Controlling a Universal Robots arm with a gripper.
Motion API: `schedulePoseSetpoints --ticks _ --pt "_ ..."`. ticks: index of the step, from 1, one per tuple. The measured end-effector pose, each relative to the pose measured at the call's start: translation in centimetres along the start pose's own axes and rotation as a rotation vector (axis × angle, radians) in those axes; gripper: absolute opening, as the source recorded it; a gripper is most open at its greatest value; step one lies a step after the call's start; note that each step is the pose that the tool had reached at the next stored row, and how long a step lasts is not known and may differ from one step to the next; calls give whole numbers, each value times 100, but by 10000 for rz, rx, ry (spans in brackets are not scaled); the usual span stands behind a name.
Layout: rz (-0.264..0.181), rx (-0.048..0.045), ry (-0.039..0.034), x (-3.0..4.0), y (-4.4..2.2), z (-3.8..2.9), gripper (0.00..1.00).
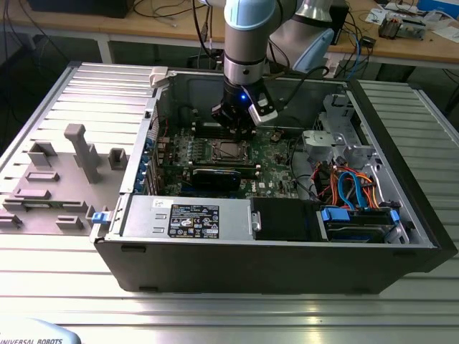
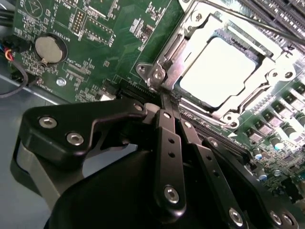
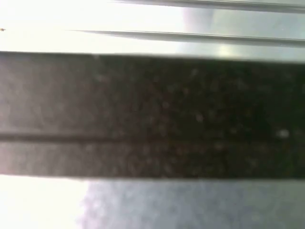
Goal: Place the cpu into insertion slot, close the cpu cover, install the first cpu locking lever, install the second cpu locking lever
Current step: 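Install the first cpu locking lever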
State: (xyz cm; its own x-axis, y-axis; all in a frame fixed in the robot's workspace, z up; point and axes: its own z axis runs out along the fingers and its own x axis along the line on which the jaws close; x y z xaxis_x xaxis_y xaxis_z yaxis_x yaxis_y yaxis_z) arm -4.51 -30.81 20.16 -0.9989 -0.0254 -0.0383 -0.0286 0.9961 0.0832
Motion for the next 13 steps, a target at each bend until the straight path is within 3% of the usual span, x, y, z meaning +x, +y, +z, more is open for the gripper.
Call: schedulePoseSetpoints --ticks 13 --pt "-1 1 2 0 -32 -36 11"
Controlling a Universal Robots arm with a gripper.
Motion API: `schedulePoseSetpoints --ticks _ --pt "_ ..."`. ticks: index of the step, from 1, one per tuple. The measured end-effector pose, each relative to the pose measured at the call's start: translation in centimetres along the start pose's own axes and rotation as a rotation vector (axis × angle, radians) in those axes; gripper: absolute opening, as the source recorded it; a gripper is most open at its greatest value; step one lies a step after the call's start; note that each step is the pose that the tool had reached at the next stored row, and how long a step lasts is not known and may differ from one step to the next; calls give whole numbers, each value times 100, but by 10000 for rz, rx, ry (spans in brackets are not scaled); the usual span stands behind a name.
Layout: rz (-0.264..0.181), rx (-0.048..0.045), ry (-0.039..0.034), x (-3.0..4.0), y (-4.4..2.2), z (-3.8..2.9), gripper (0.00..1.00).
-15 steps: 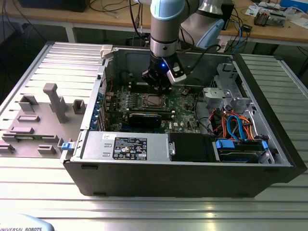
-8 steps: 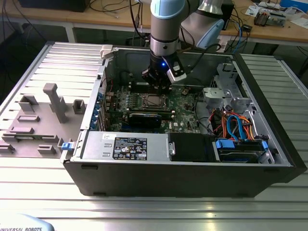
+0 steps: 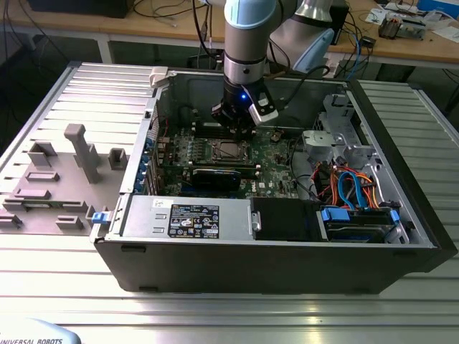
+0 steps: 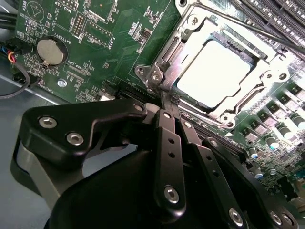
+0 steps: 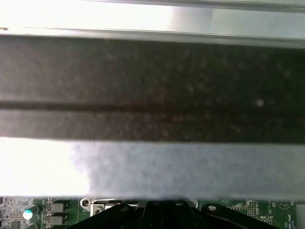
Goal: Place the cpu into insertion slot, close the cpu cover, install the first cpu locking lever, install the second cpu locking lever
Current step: 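Install the first cpu locking lever, then install the second cpu locking lever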
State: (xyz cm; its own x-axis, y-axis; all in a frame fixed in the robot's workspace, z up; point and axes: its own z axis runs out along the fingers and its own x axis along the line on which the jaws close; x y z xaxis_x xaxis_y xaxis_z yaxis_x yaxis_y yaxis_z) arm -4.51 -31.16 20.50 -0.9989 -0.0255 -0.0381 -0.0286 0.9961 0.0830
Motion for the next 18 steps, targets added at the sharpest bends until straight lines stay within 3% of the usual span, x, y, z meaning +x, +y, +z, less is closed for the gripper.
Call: schedulePoseSetpoints --ticks 12,16,18 --pt "-1 1 1 0 -5 -1 11" --pt "-1 6 2 -2 -1 -56 11" --pt "-5 52 2 -3 -1 -55 11"
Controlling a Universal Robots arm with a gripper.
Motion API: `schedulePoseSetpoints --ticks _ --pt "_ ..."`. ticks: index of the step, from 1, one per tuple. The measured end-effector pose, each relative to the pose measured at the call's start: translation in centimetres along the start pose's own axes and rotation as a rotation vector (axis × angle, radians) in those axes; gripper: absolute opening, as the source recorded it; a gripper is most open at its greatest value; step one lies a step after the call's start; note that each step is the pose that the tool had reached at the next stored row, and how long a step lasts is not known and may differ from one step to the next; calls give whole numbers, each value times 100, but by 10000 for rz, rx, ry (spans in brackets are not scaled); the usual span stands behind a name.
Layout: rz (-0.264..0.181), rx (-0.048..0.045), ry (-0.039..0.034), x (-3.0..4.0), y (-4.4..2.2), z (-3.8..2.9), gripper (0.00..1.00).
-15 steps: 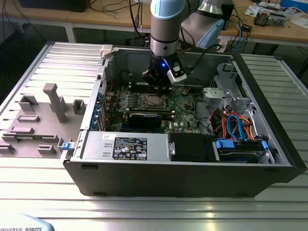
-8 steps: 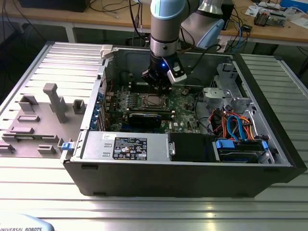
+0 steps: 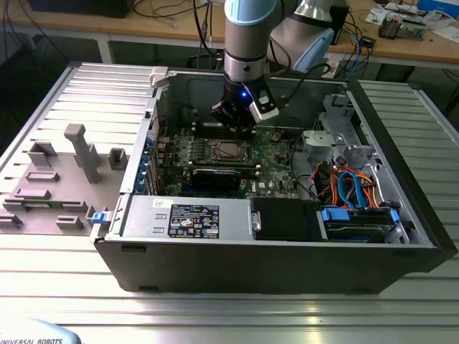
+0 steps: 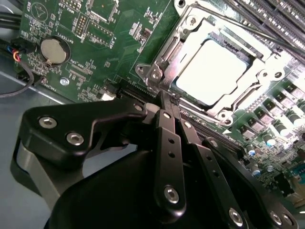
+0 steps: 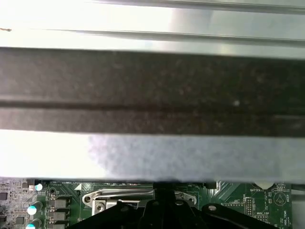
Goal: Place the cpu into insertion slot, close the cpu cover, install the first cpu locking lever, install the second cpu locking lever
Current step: 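Install the second cpu locking lever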
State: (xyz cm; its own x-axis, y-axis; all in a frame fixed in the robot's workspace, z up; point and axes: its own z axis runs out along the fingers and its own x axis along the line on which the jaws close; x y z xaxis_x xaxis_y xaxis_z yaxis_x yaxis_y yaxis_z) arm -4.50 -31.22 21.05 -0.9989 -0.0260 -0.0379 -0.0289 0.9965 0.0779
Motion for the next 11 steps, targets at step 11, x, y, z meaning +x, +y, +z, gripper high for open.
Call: schedulePoseSetpoints --ticks 11 --pt "1 39 2 1 -31 -20 11"
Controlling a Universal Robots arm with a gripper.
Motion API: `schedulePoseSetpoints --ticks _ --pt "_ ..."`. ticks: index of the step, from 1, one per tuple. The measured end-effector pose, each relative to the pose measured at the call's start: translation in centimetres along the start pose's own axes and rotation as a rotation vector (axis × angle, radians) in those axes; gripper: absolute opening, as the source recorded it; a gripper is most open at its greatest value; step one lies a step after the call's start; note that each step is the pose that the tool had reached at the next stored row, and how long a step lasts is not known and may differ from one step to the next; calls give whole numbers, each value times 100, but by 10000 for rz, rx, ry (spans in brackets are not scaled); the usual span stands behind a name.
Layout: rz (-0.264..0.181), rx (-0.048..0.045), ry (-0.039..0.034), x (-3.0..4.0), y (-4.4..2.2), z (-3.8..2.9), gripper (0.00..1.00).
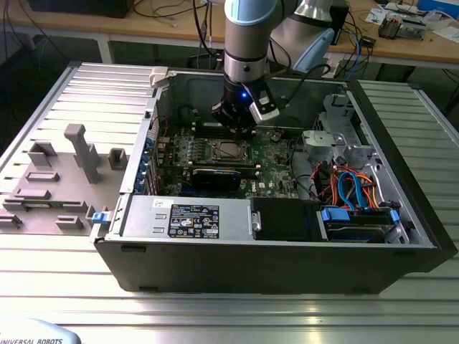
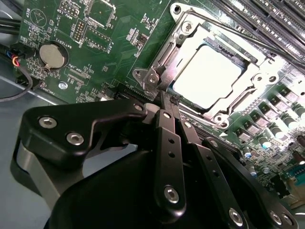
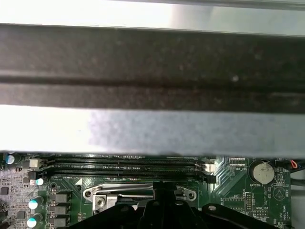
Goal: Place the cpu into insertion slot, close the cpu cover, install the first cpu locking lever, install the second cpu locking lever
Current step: 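Install the second cpu locking lever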
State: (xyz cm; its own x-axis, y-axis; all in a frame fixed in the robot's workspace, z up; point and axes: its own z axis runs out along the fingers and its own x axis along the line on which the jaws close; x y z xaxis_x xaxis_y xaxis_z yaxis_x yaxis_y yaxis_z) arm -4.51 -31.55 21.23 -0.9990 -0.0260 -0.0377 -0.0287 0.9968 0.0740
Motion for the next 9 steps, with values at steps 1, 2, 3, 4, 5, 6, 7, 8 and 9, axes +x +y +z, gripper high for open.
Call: schedulePoseSetpoints --ticks 1,2,3,4,5,6,7,8,9 --pt "-1 4 0 -1 1 -6 11" --pt "-2 5 -1 -1 1 -9 11" --pt "-2 5 -3 -1 1 -9 11" --pt "-1 5 -2 -1 1 -10 11" --pt "0 9 1 0 -6 -12 11" --pt "0 8 0 0 -12 -12 11" --pt "0 8 0 0 -23 -13 11" --pt "0 8 0 1 -32 -13 11" --pt "0 7 -1 1 -44 -13 11"
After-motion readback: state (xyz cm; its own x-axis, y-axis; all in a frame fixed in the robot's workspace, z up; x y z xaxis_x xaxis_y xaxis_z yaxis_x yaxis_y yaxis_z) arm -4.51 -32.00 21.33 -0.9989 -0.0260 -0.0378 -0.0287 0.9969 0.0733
